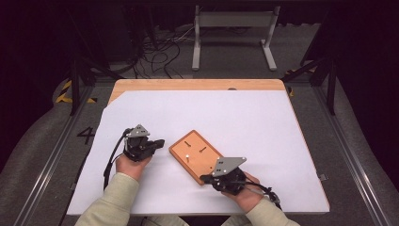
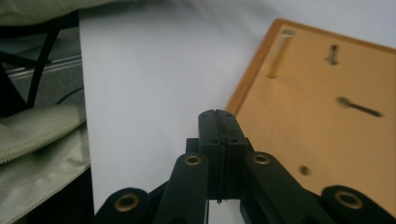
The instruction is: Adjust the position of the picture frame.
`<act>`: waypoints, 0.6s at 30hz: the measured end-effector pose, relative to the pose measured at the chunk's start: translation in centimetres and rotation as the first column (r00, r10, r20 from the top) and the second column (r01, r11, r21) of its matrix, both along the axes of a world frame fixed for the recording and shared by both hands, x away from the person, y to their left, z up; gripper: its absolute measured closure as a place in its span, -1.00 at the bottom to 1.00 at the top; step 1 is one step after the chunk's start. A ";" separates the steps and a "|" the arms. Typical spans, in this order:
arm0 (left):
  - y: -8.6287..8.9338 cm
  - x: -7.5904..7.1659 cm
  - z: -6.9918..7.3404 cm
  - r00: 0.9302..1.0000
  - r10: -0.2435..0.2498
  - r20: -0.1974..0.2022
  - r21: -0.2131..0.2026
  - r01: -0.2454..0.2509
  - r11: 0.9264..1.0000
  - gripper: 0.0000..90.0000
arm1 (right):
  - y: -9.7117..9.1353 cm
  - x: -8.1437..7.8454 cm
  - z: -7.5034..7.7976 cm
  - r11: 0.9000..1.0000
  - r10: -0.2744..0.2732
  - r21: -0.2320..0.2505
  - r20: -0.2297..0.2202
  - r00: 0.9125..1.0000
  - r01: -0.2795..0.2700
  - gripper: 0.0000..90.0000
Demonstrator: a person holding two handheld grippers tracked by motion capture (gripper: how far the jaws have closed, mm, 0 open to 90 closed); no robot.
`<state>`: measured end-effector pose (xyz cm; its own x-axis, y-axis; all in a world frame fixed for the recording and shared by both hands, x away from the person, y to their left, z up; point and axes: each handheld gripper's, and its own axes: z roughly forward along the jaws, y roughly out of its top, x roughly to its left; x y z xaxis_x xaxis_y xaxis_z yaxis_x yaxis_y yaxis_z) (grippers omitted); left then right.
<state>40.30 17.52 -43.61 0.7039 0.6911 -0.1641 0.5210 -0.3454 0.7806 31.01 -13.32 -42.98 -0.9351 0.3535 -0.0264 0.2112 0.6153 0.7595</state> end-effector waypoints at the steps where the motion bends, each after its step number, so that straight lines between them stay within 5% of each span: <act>1: 0.0 0.0 0.0 1.000 0.003 0.003 0.002 -0.003 1.000 0.99 | 0.5 -0.1 -0.4 1.000 0.006 -0.011 -0.007 1.000 -0.006 1.00; 6: 0.3 0.0 0.1 1.000 0.008 -0.003 0.001 -0.008 1.000 0.99 | 2.1 -0.4 -1.9 0.997 0.030 -0.069 -0.026 0.999 -0.031 1.00; 9: 0.3 0.0 0.0 1.000 0.008 -0.004 0.000 -0.008 1.000 0.99 | 2.2 -0.3 -2.3 0.994 -0.002 -0.107 -0.012 1.000 0.000 1.00; 12: 0.3 0.0 0.1 1.000 0.008 -0.001 0.000 -0.008 1.000 0.99 | 1.9 0.0 -2.4 0.996 0.017 -0.089 -0.030 0.999 -0.019 1.00; 18: 0.4 0.0 0.1 1.000 0.009 0.003 -0.001 -0.009 1.000 0.99 | 1.2 0.2 -2.2 0.992 0.008 -0.128 0.001 1.000 -0.008 1.00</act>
